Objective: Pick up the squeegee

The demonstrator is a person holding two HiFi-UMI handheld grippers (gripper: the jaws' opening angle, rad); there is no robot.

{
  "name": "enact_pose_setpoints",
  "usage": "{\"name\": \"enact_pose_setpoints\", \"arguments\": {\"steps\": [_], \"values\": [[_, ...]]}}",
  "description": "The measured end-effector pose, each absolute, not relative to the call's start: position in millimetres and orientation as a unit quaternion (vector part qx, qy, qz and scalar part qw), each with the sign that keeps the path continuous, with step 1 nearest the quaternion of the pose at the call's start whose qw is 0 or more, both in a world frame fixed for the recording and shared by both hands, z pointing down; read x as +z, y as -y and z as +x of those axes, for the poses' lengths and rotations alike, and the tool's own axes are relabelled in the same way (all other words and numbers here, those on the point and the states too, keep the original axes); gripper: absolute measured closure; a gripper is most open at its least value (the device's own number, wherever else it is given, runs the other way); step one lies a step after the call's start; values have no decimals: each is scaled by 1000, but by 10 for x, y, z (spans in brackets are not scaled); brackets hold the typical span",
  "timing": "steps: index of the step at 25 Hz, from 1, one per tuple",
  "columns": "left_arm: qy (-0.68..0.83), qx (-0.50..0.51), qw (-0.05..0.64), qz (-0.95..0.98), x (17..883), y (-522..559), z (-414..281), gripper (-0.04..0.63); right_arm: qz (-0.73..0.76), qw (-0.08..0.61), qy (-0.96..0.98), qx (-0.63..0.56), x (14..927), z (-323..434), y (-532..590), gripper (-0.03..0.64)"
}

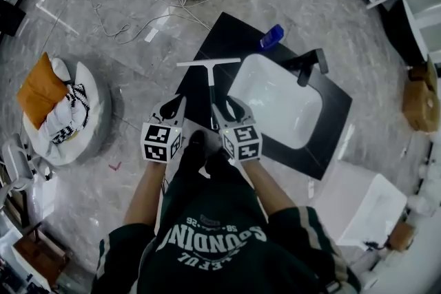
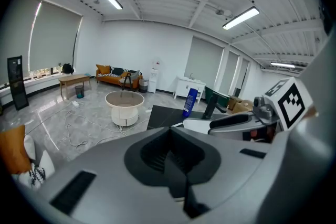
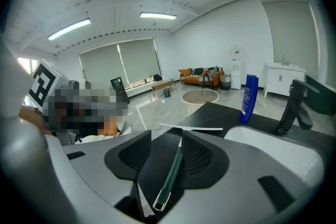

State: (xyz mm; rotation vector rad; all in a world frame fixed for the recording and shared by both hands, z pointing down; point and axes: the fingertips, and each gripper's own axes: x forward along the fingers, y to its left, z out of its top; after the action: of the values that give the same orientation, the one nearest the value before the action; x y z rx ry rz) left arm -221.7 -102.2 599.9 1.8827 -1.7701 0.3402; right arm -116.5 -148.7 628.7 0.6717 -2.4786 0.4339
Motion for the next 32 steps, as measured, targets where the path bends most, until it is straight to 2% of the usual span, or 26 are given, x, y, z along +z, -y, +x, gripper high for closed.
{"name": "enact_pose_setpoints", "arguments": {"steps": [8, 32], "values": [[663, 124, 281, 682, 6130, 910, -2380, 594, 274, 288, 898, 189, 6595, -1290, 1623, 414], [672, 121, 307, 663, 6345, 805, -2580, 594, 286, 366, 860, 211, 7268, -1722, 2042, 408]]}}
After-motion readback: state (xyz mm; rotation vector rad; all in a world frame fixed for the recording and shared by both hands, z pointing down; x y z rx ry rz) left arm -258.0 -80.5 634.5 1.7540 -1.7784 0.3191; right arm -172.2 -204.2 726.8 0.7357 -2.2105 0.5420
